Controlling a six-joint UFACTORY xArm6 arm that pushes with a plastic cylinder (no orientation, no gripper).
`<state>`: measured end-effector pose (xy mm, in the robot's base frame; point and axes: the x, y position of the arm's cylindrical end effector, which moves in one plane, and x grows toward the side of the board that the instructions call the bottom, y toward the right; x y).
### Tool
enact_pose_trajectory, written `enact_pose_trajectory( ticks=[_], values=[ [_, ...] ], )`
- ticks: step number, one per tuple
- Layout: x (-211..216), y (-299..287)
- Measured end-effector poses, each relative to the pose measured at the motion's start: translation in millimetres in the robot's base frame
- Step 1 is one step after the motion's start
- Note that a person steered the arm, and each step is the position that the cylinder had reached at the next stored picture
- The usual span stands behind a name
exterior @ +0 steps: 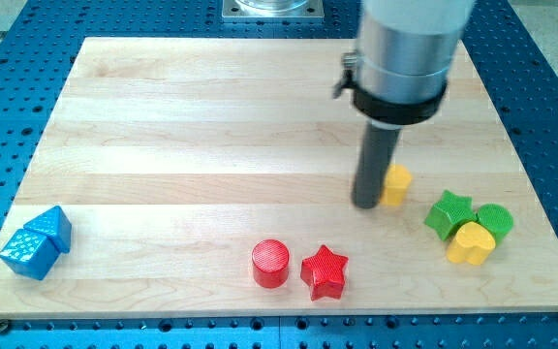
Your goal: Push the hexagon towards the triangle
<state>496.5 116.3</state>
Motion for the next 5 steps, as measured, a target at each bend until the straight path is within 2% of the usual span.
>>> enact_pose_trajectory(
  ticks=[1, 3, 4, 5],
  values=[
    [13.5, -15.2],
    [19.1, 37.0],
    [-30.0, 61.4],
    [-52.8, 80.6]
  ],
)
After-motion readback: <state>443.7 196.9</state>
